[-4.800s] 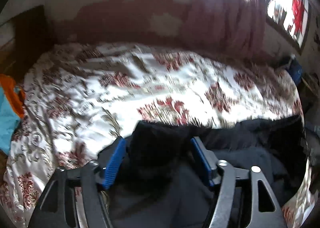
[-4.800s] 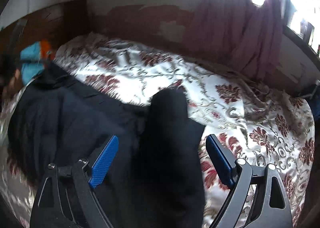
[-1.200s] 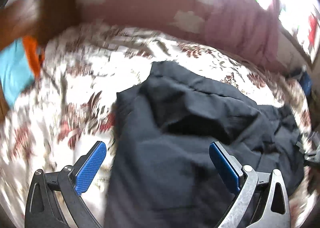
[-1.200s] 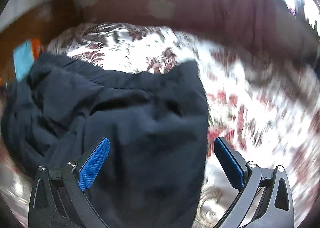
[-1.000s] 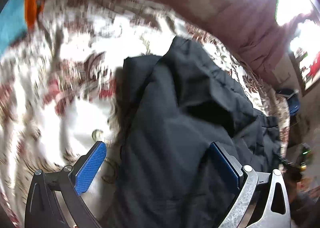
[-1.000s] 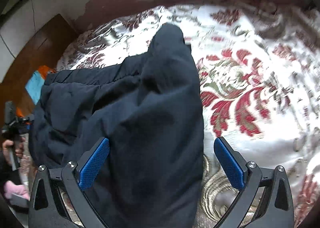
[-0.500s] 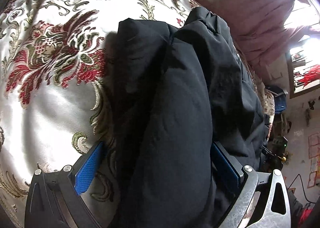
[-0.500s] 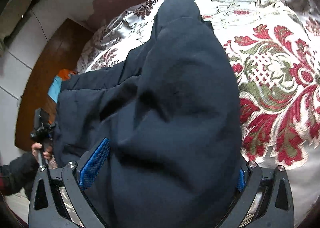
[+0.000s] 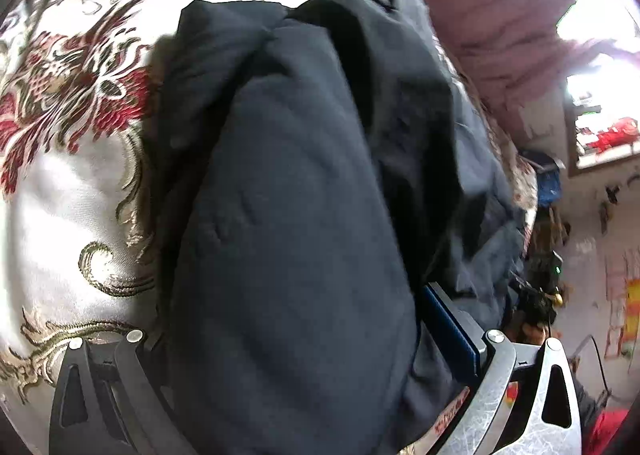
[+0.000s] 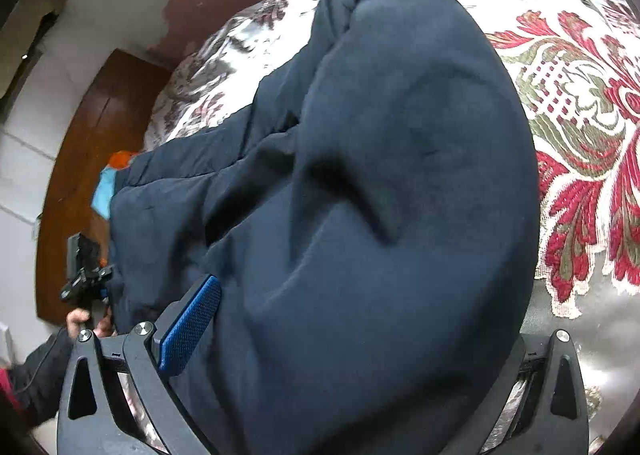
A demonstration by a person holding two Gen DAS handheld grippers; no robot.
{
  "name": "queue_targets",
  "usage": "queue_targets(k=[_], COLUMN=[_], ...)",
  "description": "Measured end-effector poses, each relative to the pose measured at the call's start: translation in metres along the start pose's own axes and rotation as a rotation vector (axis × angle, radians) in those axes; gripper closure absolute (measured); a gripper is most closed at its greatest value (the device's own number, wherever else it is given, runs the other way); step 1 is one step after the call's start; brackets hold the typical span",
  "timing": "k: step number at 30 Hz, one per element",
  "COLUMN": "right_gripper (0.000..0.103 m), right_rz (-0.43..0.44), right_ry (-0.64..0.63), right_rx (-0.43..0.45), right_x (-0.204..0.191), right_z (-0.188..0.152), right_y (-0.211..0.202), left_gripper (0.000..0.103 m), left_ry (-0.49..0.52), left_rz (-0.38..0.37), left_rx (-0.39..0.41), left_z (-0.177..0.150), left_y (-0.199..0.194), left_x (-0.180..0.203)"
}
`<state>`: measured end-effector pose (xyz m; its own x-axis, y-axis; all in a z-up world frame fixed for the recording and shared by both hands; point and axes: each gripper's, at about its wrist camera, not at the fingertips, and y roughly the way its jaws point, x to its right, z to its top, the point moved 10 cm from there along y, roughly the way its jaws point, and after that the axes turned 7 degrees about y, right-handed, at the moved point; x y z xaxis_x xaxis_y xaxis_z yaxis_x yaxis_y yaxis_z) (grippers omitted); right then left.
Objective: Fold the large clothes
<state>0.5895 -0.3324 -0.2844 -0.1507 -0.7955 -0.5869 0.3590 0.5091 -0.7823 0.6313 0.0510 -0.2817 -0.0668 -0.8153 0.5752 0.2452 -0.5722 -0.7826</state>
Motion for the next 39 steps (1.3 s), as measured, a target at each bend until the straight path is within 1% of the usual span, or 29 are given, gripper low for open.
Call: queue_targets(k=[2,3,6,7,8,9,10,11,12,13,14,15,16,17,19,21,25,27,29,31,37,39], right_gripper=[0.001,0.001,0.002,0.009,0.020,0.027,0.040,0.052,0.057,0.064,0.070,0.071,0.074,0.075,0.077,0.078,0.078,0.078,0.078,0.078,0.079,0.079], right_rz=[-0.052,-0.066,-0.096,-0.117,-0.137,-0.153,-0.158,-0.155,-0.142,-0.122,-0.111,-0.104,-0.100,-0.104,-0.121,-0.124,-0.137,-0.136,-0.137,-0.136,-0.127,-0.125], right_ry=[-0.013,-0.017,-0.013,-0.009,-0.007,-0.004,-0.002,0.001,0.004,0.010,0.012,0.008,-0.002,-0.018,-0.058,-0.073,-0.122,-0.127,-0.136,-0.150,-0.142,-0.137], right_rx=[0.012,0.017,0.030,0.035,0.038,0.041,0.047,0.054,0.059,0.063,0.065,0.066,0.065,0.064,0.073,0.084,0.112,0.122,0.130,0.137,0.143,0.146], right_x=[0.001,0.003,0.002,0.001,0.002,0.003,0.003,0.002,0.001,-0.004,-0.006,-0.008,-0.013,-0.018,-0.028,-0.037,-0.054,-0.062,-0.066,-0.070,-0.062,-0.055], right_z=[-0.001,-0.002,-0.002,-0.002,-0.002,-0.003,-0.004,-0.005,-0.007,-0.008,-0.010,-0.012,-0.014,-0.017,-0.023,-0.028,-0.041,-0.041,-0.049,-0.061,-0.096,-0.107], right_y=[0.005,0.005,0.002,0.000,-0.003,-0.007,-0.012,-0.020,-0.025,-0.034,-0.040,-0.044,-0.048,-0.052,-0.064,-0.074,-0.106,-0.117,-0.133,-0.150,-0.183,-0.189], left_gripper=[0.000,0.000,0.000,0.000,0.001,0.006,0.008,0.014,0.021,0.025,0.034,0.045,0.050,0.058,0.067,0.073,0.077,0.077,0.077,0.077,0.078,0.078], left_ry=[-0.039,-0.064,-0.091,-0.092,-0.092,-0.090,-0.083,-0.072,-0.067,-0.058,-0.045,-0.032,-0.016,-0.005,0.038,0.078,0.120,0.131,0.132,0.137,0.158,0.165], left_rz=[0.020,0.028,0.034,0.040,0.055,0.071,0.086,0.107,0.116,0.127,0.135,0.139,0.141,0.142,0.162,0.185,0.205,0.198,0.184,0.172,0.166,0.164], left_rx=[0.015,0.022,0.036,0.041,0.047,0.053,0.057,0.063,0.067,0.075,0.080,0.084,0.090,0.094,0.101,0.108,0.108,0.110,0.106,0.101,0.090,0.088], left_z=[0.002,0.003,0.000,-0.001,-0.002,-0.003,-0.004,-0.006,-0.006,-0.008,-0.009,-0.010,-0.011,-0.010,-0.013,-0.018,-0.030,-0.035,-0.049,-0.063,-0.097,-0.106], left_y=[0.001,0.003,0.004,0.003,0.001,-0.001,-0.003,-0.006,-0.008,-0.011,-0.016,-0.020,-0.025,-0.031,-0.039,-0.047,-0.059,-0.066,-0.075,-0.081,-0.094,-0.099], left_x=[-0.001,-0.004,-0.002,0.000,0.002,0.002,0.004,0.006,0.009,0.013,0.017,0.022,0.027,0.026,0.039,0.051,0.067,0.069,0.069,0.076,0.092,0.097])
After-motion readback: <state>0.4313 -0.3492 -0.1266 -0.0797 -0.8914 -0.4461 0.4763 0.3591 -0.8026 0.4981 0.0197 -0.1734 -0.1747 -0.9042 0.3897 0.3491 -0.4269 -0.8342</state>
